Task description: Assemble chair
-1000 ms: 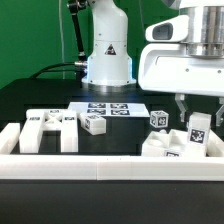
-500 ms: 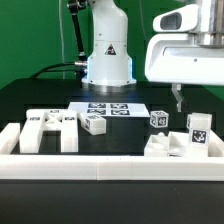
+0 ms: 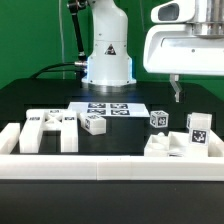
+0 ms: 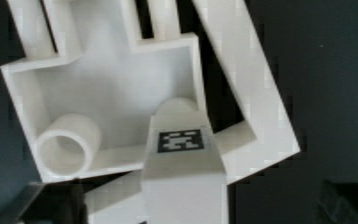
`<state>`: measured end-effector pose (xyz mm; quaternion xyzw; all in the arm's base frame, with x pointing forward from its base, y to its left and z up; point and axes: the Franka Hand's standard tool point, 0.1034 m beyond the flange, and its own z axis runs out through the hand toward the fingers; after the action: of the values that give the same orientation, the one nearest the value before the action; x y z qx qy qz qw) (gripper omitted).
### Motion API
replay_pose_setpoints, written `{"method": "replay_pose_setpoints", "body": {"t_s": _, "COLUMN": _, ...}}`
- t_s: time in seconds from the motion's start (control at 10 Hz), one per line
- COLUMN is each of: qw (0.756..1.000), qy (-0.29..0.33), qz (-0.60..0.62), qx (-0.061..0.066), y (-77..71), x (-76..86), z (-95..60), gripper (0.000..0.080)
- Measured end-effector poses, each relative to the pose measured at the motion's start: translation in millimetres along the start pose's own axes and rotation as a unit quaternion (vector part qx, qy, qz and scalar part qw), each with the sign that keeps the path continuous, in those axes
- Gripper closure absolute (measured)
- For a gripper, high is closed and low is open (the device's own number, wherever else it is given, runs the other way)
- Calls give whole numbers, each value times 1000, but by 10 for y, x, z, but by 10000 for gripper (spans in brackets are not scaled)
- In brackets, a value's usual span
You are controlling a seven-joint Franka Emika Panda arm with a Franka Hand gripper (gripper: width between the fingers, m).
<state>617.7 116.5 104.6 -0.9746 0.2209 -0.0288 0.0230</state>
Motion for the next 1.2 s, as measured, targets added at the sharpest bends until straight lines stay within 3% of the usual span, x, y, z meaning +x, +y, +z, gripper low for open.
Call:
{"method": "replay_pose_setpoints", "body": {"t_s": 0.4, "qw": 996, "qy": -2, "qz": -86, "qx": 0, "y": 57, "x": -39, "z": -59, "gripper": 150}}
{"method": "replay_pose_setpoints", "body": {"t_s": 0.7, "qw": 977, "qy": -19, "qz": -212, "qx": -9, "y": 235, "x": -11, "z": -209, "gripper": 150}}
{"method": "replay_pose_setpoints", "body": {"t_s": 1.1, "qw": 976, "qy": -16, "qz": -216, "qx": -9, "y": 232, "x": -12, "z": -185, "gripper": 150}}
{"method": "replay_pose_setpoints", "body": {"t_s": 1.2, "qw": 967, "qy": -14, "qz": -255, "qx": -8, "y": 268, "x": -19, "z": -158, "gripper": 150}}
